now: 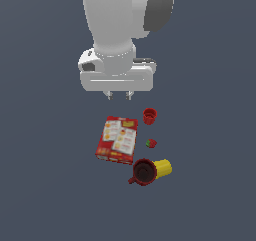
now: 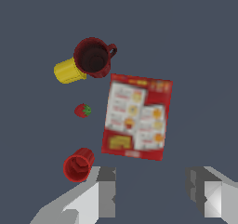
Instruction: Pick up a designated object from a clutter of objects.
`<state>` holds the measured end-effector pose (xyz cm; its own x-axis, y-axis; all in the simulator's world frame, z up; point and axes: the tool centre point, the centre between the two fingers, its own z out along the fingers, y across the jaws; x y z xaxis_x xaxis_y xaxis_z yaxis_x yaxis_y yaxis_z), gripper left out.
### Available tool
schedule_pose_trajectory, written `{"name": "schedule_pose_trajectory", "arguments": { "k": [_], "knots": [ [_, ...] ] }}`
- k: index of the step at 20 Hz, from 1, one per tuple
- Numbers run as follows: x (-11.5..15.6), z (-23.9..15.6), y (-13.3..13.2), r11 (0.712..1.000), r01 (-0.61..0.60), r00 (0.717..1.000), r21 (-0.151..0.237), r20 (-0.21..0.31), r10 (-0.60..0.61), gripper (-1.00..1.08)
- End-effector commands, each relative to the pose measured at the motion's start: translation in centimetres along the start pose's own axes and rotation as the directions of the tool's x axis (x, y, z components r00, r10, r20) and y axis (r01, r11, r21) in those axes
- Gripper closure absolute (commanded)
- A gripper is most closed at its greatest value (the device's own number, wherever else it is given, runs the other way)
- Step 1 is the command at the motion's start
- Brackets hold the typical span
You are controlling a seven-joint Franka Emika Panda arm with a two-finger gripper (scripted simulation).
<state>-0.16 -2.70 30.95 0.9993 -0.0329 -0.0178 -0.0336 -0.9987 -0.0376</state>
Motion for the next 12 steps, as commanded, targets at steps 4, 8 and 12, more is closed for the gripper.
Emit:
{"name": "schedule_pose_trajectory", "arguments": {
  "k": [4, 8, 12],
  "knots": [
    [1.1, 0.5, -0.4, 0.998, 0.059, 0.998, 0.011, 0.004, -0.059, -0.20],
    [2.3, 1.0, -0.8, 0.992, 0.126, 0.992, 0.026, 0.007, -0.126, -0.20],
    [3.8, 1.9, -1.3, 0.977, 0.210, 0.978, 0.046, 0.007, -0.211, -0.20]
  ]
}}
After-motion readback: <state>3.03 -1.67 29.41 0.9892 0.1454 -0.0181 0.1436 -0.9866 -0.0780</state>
